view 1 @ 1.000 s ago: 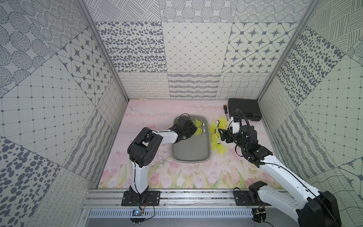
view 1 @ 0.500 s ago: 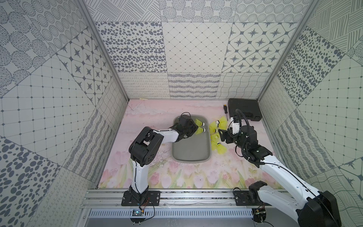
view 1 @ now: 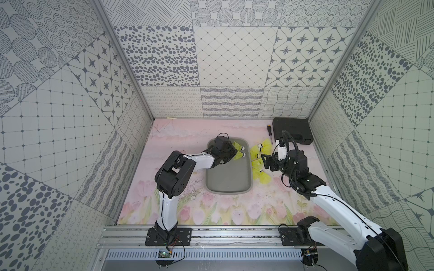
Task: Put the shuttlecocks into the storage box
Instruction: Place the shuttlecock in the storage box.
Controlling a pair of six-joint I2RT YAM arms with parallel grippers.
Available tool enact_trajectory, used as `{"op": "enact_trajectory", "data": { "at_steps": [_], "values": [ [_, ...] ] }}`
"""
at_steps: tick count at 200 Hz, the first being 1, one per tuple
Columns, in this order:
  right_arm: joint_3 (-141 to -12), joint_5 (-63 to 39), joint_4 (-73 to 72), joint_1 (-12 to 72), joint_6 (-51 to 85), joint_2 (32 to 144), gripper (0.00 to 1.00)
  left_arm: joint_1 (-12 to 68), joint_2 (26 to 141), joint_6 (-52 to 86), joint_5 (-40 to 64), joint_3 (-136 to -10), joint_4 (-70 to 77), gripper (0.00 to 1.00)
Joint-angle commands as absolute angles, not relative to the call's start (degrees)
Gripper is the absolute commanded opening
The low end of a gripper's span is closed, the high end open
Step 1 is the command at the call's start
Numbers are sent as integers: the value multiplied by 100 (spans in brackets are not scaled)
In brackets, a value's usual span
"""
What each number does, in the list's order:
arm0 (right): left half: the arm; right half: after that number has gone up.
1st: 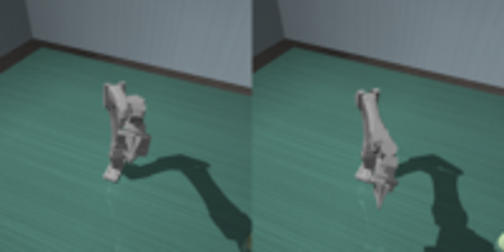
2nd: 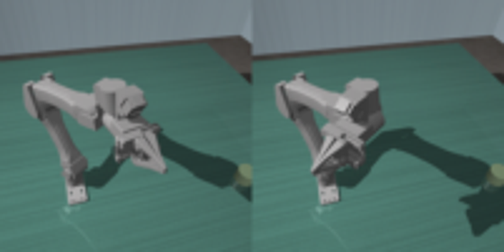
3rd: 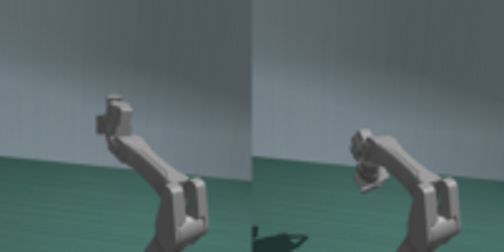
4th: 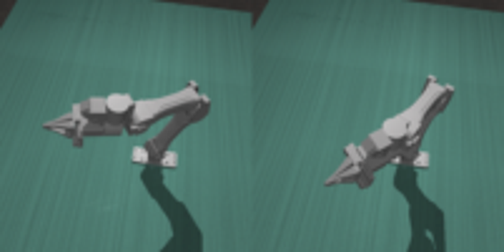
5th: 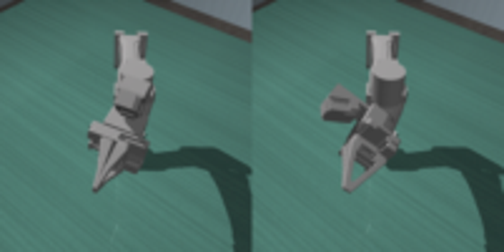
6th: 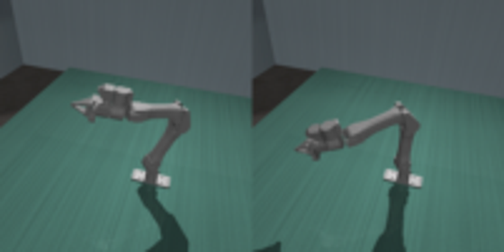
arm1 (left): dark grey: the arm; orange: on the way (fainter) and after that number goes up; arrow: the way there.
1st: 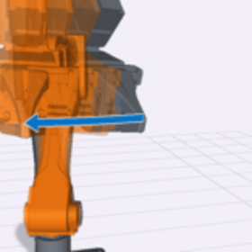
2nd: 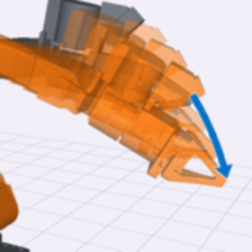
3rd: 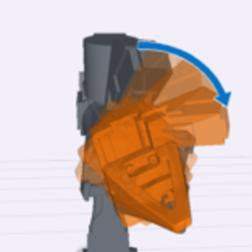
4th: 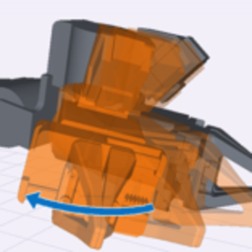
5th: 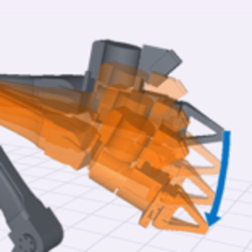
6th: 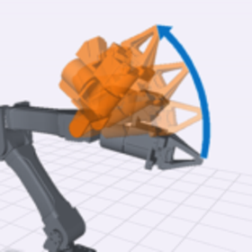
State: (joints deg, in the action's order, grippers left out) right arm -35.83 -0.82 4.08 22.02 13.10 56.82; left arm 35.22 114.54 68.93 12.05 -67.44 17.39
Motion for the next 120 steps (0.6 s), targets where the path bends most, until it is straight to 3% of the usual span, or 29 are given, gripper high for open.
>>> {"op": "enact_trajectory", "data": {
  "at_steps": [1, 78, 120],
  "values": [
    [-3551, -101, 281, 2169, 1308, 5607, 86, 3529, 11490, 6698, 1160, -6816, 1631, 15],
    [-3485, -44, 308, 2145, 1328, 5605, 86, 3524, 11383, 6540, 1108, -6803, 1473, 33],
    [-3435, -56, 332, 2092, 1380, 5625, 86, 3531, 11320, 6450, 1122, -6784, 1454, 36]
  ]
}}
